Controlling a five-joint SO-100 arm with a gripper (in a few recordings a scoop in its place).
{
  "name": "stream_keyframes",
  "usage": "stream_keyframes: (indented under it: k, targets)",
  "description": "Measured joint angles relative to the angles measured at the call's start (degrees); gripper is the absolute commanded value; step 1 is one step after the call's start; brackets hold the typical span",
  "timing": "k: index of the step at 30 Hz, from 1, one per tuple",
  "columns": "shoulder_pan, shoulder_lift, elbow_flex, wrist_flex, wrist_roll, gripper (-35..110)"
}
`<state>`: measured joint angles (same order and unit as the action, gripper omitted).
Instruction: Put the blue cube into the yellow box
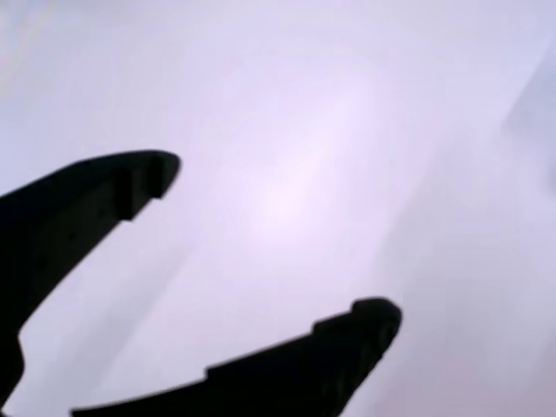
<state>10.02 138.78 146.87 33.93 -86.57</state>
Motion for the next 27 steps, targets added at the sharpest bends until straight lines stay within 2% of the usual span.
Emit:
stream_keyframes:
  k: [7,15,27]
  targets:
    - [2.90,-17.75,-12.57,-8.17,0.35,53]
    - [6.50,-34.01,-18.02,-19.60,-2.20,56]
    - [8.53,-51.68,-26.19,-26.98,-3.96,58]
